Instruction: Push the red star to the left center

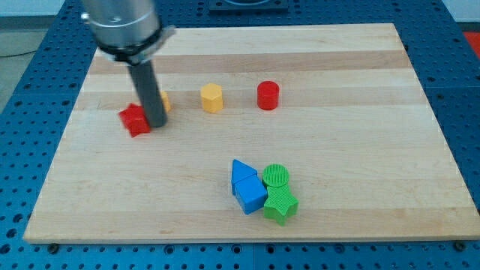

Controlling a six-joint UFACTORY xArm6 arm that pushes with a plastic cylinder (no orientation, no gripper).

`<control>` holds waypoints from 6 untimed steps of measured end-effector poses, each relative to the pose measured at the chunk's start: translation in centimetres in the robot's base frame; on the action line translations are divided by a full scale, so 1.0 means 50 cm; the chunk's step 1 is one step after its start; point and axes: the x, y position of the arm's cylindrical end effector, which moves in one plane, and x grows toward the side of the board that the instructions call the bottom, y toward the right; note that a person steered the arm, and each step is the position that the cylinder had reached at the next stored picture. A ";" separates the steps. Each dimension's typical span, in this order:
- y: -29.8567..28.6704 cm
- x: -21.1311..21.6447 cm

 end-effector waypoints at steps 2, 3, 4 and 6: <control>0.045 0.078; 0.006 0.066; -0.074 0.004; -0.049 0.029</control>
